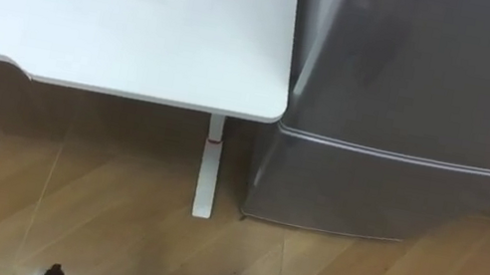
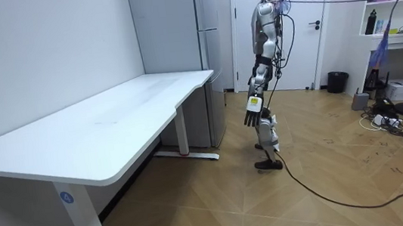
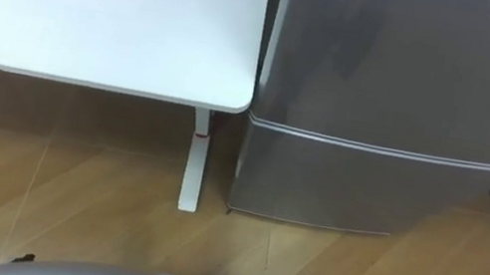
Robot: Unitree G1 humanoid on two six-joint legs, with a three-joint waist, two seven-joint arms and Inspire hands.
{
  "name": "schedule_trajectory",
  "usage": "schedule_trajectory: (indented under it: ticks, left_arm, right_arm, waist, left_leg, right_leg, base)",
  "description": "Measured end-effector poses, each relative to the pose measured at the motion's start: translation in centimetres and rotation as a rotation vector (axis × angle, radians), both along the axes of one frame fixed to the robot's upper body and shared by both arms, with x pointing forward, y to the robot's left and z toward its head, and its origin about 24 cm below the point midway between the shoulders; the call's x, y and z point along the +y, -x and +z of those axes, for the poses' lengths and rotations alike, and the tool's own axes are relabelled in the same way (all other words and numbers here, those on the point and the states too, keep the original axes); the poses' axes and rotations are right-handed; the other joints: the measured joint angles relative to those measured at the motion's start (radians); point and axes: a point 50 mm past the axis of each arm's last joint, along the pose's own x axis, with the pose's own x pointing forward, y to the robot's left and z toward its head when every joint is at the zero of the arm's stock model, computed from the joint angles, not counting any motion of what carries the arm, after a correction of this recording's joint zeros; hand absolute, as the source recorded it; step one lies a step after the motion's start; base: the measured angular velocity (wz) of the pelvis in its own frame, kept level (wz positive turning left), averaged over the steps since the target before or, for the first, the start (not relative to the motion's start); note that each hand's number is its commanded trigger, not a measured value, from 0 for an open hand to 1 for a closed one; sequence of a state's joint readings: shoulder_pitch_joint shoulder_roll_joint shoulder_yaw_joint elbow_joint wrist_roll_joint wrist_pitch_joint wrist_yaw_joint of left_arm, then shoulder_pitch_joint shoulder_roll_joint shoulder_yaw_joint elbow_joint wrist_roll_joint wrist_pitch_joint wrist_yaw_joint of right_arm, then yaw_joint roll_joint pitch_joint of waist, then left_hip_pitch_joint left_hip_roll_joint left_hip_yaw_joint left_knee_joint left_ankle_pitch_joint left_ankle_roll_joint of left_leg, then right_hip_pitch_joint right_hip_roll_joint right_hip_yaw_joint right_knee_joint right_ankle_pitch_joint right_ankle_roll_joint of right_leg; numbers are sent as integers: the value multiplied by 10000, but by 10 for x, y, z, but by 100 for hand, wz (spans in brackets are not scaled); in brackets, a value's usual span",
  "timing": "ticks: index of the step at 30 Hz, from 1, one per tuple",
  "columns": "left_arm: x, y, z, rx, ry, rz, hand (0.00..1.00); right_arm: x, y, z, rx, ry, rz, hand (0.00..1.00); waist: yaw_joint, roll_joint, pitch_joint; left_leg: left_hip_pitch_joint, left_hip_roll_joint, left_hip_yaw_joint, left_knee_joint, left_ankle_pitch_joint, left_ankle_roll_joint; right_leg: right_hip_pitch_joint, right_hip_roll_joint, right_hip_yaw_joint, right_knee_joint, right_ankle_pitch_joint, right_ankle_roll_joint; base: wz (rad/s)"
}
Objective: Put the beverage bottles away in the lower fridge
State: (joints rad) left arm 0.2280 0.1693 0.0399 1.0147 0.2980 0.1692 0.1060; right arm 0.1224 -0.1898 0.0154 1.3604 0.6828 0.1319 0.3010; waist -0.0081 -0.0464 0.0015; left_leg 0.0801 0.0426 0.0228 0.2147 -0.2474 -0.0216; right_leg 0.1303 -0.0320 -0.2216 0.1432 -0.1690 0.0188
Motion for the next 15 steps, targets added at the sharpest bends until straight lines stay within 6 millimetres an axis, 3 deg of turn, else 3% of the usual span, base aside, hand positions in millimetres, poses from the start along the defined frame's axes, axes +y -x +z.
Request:
schedule_trajectory:
  ticks: [3, 15]
  left_arm:
    - [0, 3, -1, 158, 30, 26, 0]
    - [2, 7, -1, 388, 170, 136, 0]
  right_arm:
    - [-2, -6, 0, 88, 254, 543, 0]
    - [-5, -9, 0, 210, 512, 1033, 0]
  waist:
    - [-158, 6, 6]
    - [-131, -53, 44]
  left_leg:
    - [-1, 1, -18, 3, 1, -1]
    - [-5, 0, -13, -23, -1, 0]
  right_leg:
    - [3, 5, 5, 6, 0, 0]
    - [-27, 4, 27, 1, 0, 0]
  base:
    - [0]
    - [0]
